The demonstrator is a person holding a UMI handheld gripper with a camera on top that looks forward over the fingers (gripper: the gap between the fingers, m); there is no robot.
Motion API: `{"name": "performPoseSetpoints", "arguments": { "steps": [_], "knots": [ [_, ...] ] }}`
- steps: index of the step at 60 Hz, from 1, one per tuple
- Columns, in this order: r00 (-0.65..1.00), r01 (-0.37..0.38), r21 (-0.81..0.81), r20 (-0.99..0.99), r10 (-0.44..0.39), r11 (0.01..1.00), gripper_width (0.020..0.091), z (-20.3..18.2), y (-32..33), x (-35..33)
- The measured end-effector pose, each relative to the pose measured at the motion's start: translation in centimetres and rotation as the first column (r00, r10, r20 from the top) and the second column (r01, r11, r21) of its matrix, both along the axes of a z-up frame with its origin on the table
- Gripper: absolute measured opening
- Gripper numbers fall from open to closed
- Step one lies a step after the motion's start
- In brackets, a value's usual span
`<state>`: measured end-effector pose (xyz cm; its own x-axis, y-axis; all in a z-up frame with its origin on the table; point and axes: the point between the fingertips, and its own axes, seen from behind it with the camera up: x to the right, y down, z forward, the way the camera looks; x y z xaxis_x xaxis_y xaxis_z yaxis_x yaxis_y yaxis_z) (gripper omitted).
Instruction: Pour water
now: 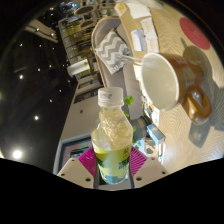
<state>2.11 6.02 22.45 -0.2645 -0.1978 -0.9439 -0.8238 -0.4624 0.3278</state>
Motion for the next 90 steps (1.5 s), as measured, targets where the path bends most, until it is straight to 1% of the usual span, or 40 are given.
{"name": "performPoseSetpoints", "arguments": {
  "steps": [4, 7, 10, 15, 16, 20, 24, 28, 31, 37, 38, 39, 44, 45, 48, 55, 60, 62, 63, 65, 72, 76, 77, 78, 79, 82, 83, 85, 86, 89, 90],
  "knots": [
    [0.974, -0.055, 0.076, 0.224, 0.037, 0.996, 0.0388, 1.5, -1.0, 0.5],
    [0.911, -0.091, 0.147, 0.412, 0.023, 0.985, 0.0390, 3.2, -1.4, 1.6],
    [0.824, -0.122, 0.219, 0.566, -0.024, 0.968, 0.0391, 5.3, -1.9, 3.0],
    [0.645, -0.146, 0.306, 0.750, -0.144, 0.941, 0.0393, 8.3, -2.2, 6.1],
    [0.613, -0.155, 0.326, 0.772, -0.168, 0.932, 0.0393, 8.5, -2.5, 7.9],
    [0.428, -0.167, 0.345, 0.869, -0.248, 0.923, 0.0393, 9.0, -2.3, 10.4],
    [0.244, -0.184, 0.353, 0.920, -0.306, 0.917, 0.0391, 8.6, -3.3, 14.1],
    [0.063, -0.182, 0.321, 0.947, -0.314, 0.929, 0.0394, 6.8, -2.9, 17.6],
    [-0.040, -0.167, 0.283, 0.955, -0.293, 0.945, 0.0393, 3.9, -3.6, 20.3],
    [-0.176, -0.141, 0.188, 0.961, -0.212, 0.972, 0.0393, -1.4, -3.1, 23.7],
    [-0.191, -0.138, 0.174, 0.961, -0.198, 0.975, 0.0394, -3.4, -3.6, 24.7],
    [-0.204, -0.134, 0.157, 0.962, -0.182, 0.978, 0.0394, -3.7, -3.5, 24.8],
    [-0.250, -0.121, 0.097, 0.960, -0.125, 0.988, 0.0396, -7.8, -3.4, 26.1],
    [-0.255, -0.122, 0.088, 0.960, -0.117, 0.989, 0.0395, -9.1, -3.1, 26.2],
    [-0.268, -0.126, 0.075, 0.958, -0.106, 0.989, 0.0395, -10.7, -3.4, 26.8],
    [-0.281, -0.124, 0.057, 0.955, -0.091, 0.991, 0.0398, -13.8, -2.9, 26.9],
    [-0.265, -0.122, 0.039, 0.962, -0.070, 0.992, 0.0401, -15.7, -3.9, 27.5],
    [-0.268, -0.116, 0.031, 0.962, -0.061, 0.993, 0.0412, -16.5, -3.5, 27.2],
    [-0.259, -0.112, 0.056, 0.962, -0.083, 0.992, 0.0412, -16.2, -3.6, 26.9],
    [-0.253, -0.104, 0.054, 0.964, -0.079, 0.993, 0.0418, -16.3, -3.9, 27.3],
    [-0.225, -0.091, 0.063, 0.971, -0.082, 0.994, 0.0499, -16.3, -4.1, 27.3],
    [-0.213, -0.090, 0.036, 0.976, -0.055, 0.995, 0.0537, -16.4, -4.1, 27.4],
    [-0.209, -0.085, 0.026, 0.977, -0.043, 0.996, 0.0560, -16.5, -4.2, 27.4],
    [-0.206, -0.081, 0.015, 0.978, -0.031, 0.997, 0.0591, -16.5, -4.3, 27.4],
    [-0.201, -0.078, 0.006, 0.979, -0.022, 0.997, 0.0638, -16.5, -4.5, 27.4],
    [-0.187, -0.068, -0.010, 0.982, -0.003, 0.998, 0.0822, -16.4, -5.0, 27.6],
    [-0.183, -0.064, -0.014, 0.983, 0.002, 0.998, 0.0870, -16.2, -5.2, 27.6],
    [-0.175, -0.052, -0.030, 0.984, 0.020, 0.998, 0.0829, -15.9, -5.9, 27.5],
    [-0.174, -0.044, -0.039, 0.984, 0.030, 0.998, 0.0825, -15.8, -6.2, 27.7],
    [-0.171, -0.029, -0.059, 0.984, 0.053, 0.998, 0.0863, -15.2, -7.4, 27.7],
    [-0.173, -0.023, -0.067, 0.983, 0.062, 0.998, 0.0861, -14.9, -7.8, 27.7]
  ]
}}
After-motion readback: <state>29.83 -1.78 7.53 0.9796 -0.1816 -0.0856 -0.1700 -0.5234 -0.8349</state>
